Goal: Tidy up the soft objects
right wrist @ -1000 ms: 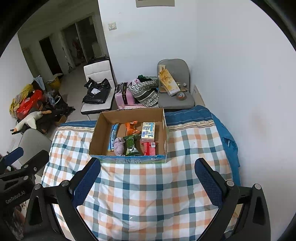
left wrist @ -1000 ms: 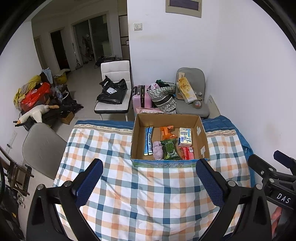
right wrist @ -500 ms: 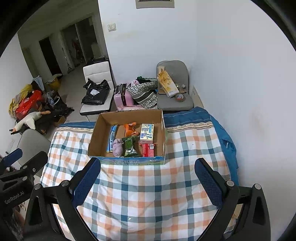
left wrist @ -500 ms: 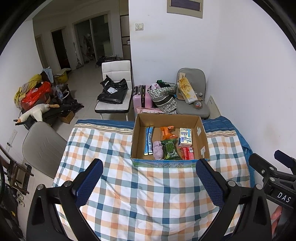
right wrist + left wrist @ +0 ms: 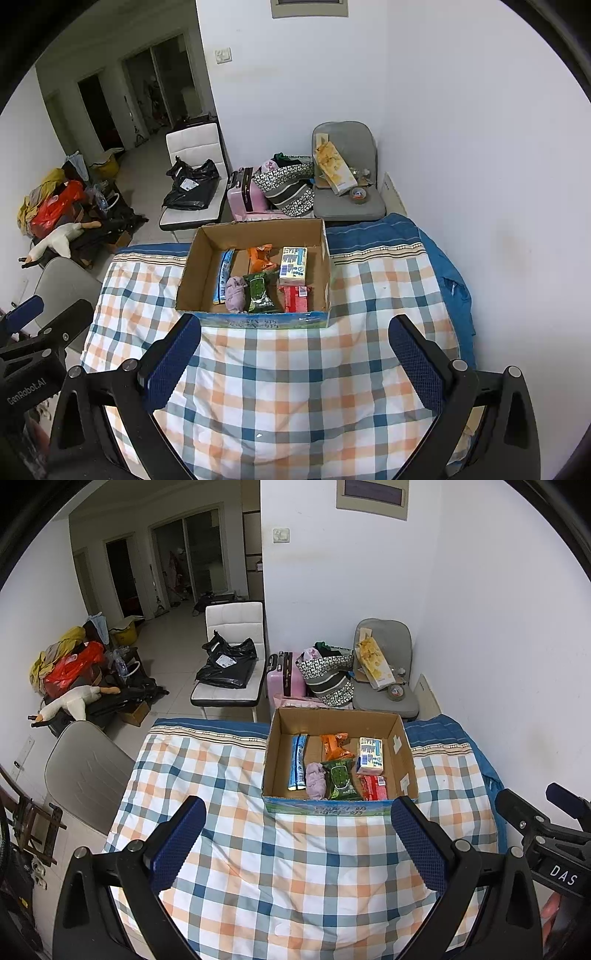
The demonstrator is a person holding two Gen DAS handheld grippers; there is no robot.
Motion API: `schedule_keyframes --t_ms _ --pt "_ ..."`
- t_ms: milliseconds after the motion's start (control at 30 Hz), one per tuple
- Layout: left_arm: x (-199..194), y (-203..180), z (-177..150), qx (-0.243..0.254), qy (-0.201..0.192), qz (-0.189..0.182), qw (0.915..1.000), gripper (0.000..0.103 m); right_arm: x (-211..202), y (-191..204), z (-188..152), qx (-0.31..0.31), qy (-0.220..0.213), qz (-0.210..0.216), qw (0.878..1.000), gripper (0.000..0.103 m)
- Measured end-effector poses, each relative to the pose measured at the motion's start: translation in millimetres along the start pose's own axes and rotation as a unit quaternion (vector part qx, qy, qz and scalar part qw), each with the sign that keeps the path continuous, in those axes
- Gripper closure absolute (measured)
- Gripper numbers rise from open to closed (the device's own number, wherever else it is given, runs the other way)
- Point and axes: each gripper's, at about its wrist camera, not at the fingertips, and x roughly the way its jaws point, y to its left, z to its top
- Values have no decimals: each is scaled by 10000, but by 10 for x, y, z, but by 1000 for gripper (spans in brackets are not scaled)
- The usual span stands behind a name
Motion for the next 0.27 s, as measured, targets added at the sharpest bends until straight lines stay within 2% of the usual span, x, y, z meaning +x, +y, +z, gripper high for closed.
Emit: schedule_keyframes --t_ms 267 --pt "-47 -3 24 -35 -45 88 9999 0 -21 -30 33 -5 -24 35 10000 0"
